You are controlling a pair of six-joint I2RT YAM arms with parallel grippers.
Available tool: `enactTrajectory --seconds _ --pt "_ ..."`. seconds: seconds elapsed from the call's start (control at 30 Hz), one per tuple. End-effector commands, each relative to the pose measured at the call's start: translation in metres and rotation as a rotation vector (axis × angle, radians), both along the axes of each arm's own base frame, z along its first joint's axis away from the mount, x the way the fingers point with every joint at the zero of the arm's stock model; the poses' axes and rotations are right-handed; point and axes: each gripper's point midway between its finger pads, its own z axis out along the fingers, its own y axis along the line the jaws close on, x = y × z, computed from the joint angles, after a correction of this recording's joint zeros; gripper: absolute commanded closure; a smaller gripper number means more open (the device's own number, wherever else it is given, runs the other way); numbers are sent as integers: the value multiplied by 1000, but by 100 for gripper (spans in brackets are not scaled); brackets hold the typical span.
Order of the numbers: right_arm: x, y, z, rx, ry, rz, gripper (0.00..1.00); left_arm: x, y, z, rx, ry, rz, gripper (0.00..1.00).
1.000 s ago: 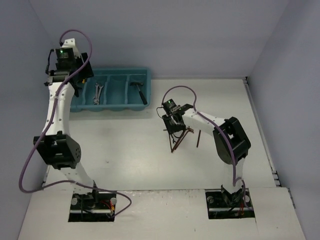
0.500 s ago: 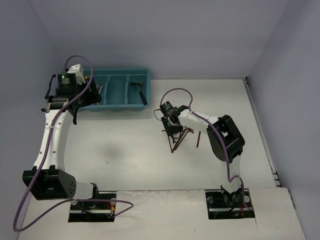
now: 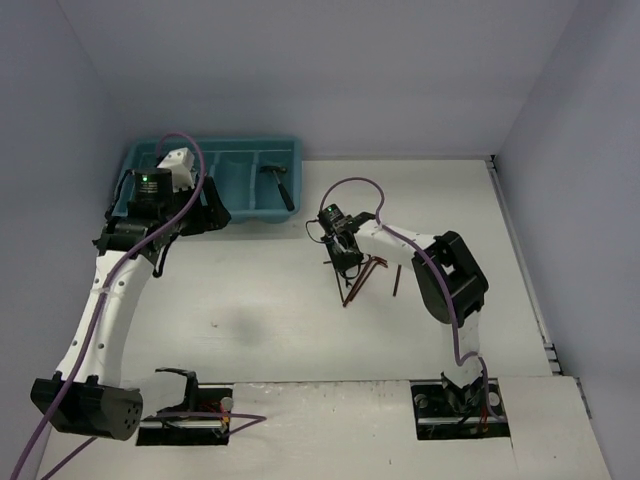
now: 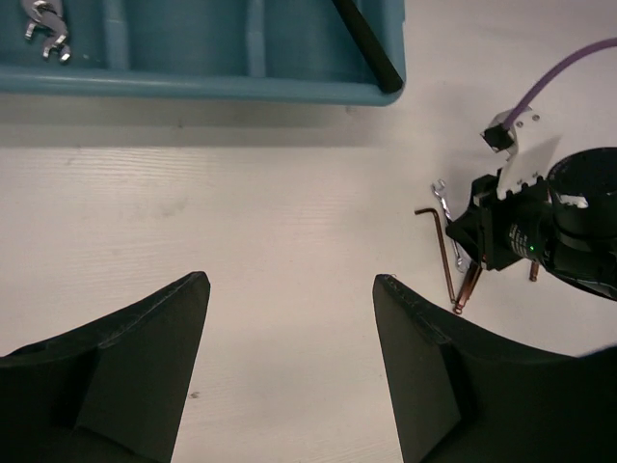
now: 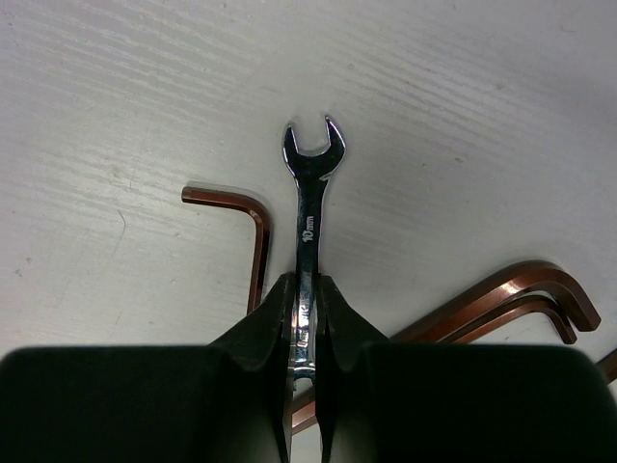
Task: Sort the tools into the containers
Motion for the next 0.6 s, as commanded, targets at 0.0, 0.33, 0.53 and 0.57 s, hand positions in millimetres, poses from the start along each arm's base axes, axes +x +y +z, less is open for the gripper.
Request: enactTrajectory --seconds 0.0,0.33,0.53,0.57 --pt "10 14 34 66 -54 -43 100 -11 -37 7 -77 -19 -62 34" --pt "28 37 145 320 -230 -155 100 -29 -122 -14 -184 6 -206 34" --pt "22 47 189 465 -266 -200 100 -28 -162 -25 -221 23 -251 34" --pt "22 49 199 498 -276 -210 100 -27 -170 -25 -230 19 -256 34"
